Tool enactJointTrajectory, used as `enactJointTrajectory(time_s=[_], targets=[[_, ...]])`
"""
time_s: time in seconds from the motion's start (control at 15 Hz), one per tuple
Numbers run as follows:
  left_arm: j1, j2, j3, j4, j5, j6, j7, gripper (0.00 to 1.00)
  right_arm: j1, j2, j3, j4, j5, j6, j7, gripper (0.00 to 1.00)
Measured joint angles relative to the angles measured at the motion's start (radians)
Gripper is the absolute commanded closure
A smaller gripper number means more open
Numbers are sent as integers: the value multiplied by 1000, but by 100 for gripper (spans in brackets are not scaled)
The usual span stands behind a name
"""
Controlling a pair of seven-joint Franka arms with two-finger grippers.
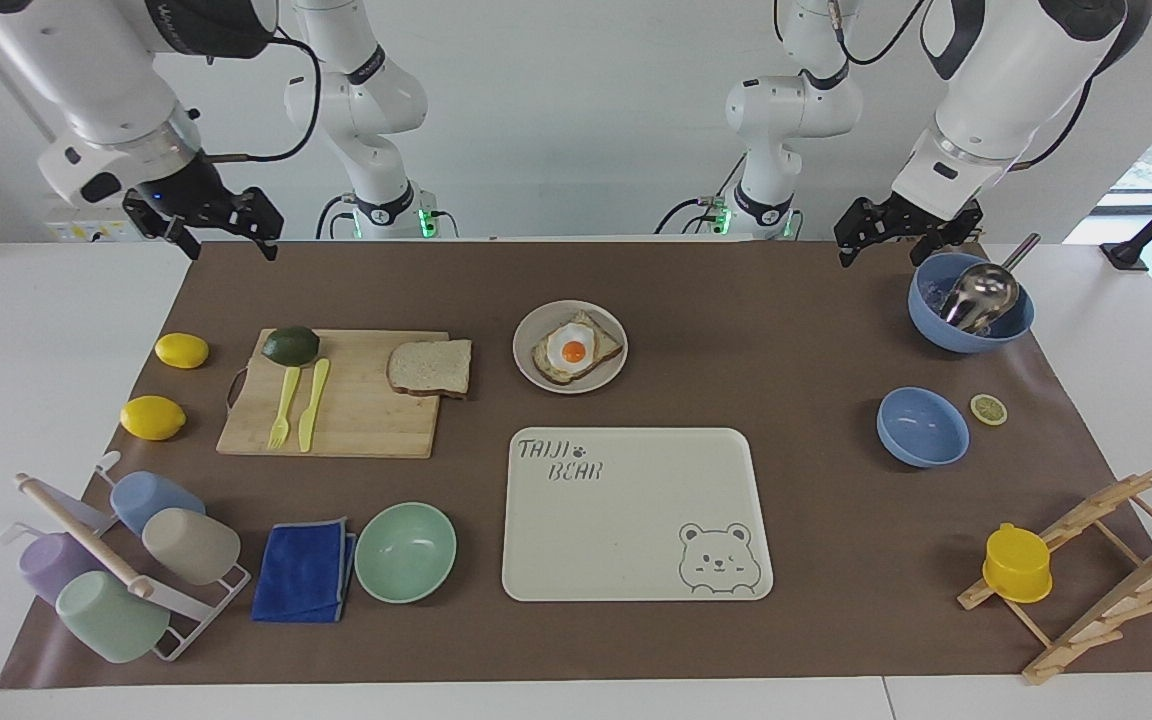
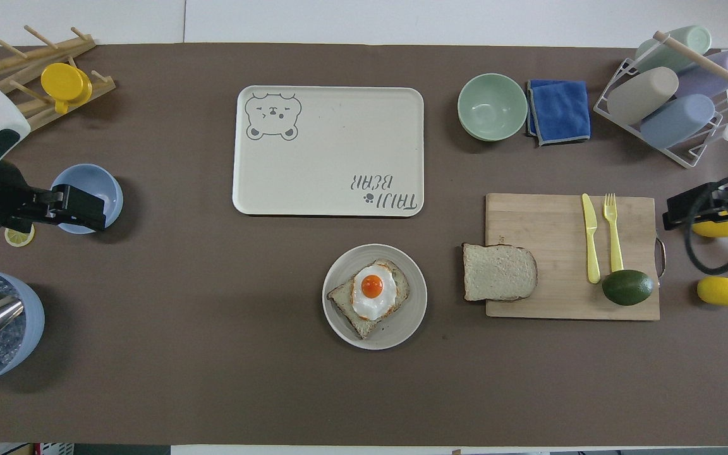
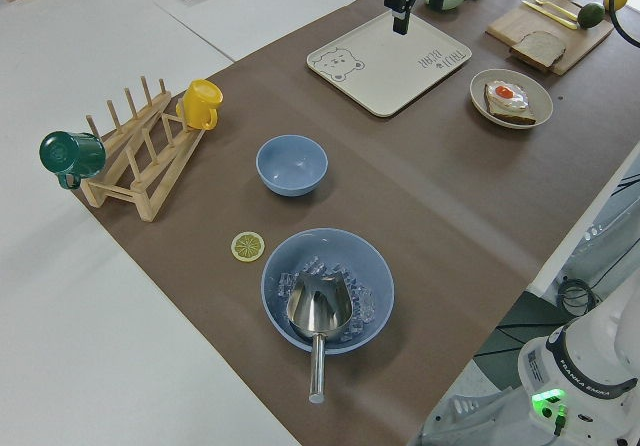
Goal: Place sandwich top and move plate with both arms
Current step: 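Reach the right gripper to the bread slice on the cutting board, then grasp the bread slice with the right gripper and carry it over the plate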
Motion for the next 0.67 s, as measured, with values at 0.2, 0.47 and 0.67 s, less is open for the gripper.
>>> enactJointTrajectory(time_s=[0.2, 0.47, 0.67], targets=[[0, 0, 0, 0, 0, 0, 0, 0, 160, 50, 15, -61, -34, 77, 188, 0], [0, 0, 0, 0, 0, 0, 0, 0, 309, 222, 17, -83, -68, 246, 383, 0], [0, 0, 0, 0, 0, 0, 0, 0, 371, 332, 17, -84, -104, 279, 476, 0]])
